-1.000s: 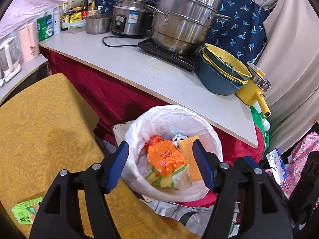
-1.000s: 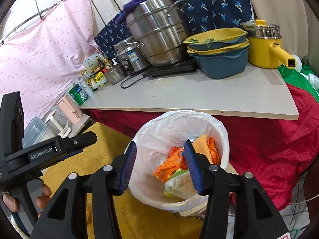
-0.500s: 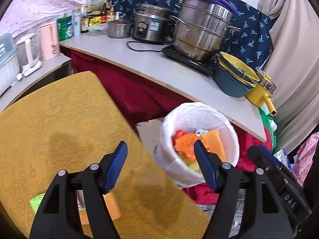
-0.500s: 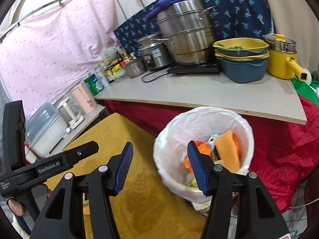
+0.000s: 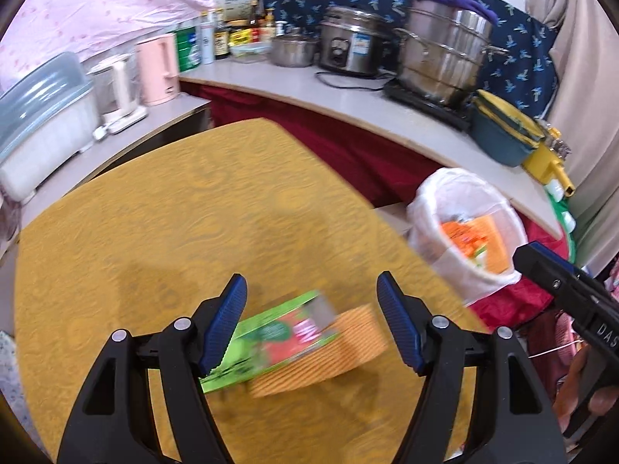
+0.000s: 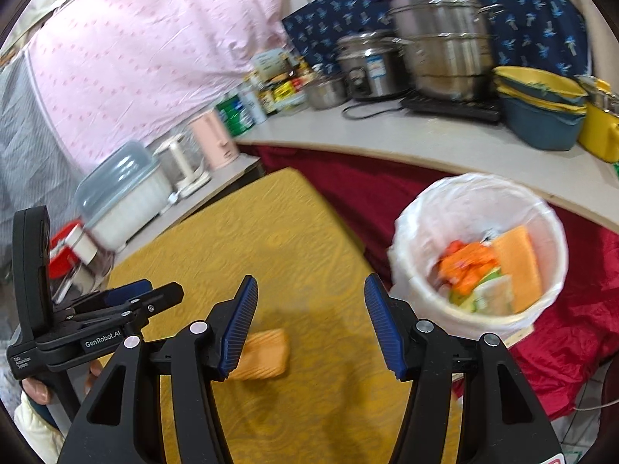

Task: Collect trash
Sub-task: 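Grasp the green tea box with the left tool while the right tool grasps the second mesh sleeve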

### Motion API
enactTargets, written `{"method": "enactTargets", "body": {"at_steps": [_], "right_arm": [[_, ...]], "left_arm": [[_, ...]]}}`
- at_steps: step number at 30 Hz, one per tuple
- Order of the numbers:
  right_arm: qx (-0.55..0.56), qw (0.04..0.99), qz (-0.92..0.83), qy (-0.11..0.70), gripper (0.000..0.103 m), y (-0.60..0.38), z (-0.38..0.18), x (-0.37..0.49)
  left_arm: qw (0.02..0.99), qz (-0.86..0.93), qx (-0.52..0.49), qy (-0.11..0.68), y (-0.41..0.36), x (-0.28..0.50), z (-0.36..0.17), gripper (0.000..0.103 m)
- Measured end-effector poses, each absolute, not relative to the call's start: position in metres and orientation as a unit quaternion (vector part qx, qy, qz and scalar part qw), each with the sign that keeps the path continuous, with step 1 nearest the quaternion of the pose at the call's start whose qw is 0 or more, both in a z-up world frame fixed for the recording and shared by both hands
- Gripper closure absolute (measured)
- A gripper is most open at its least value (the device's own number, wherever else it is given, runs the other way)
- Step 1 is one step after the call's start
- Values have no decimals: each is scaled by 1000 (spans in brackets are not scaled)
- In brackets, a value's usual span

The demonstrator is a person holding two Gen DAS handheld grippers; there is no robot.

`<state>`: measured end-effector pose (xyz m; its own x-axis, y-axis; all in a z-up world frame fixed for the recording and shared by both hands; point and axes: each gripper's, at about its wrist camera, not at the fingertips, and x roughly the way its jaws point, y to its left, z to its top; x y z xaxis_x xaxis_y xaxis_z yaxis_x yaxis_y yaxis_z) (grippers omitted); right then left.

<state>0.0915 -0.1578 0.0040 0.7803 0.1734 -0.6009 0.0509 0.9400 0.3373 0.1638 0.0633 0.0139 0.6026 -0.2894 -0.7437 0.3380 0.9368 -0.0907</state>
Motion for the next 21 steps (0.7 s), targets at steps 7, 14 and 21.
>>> {"method": "enactTargets", "body": {"at_steps": [7,14,21], "right_arm": [[160,911,65,374,47,-112,-28,96],[152,889,76,425,47,-82,-76,106],[158,877,71,449,53,-80,-102,117]], "left_arm": [[890,-147,19,432,111,148,-14,37],[886,-133,16,444,136,131,-42,25],[883,-174,58,431,136,131,-54,15]]}}
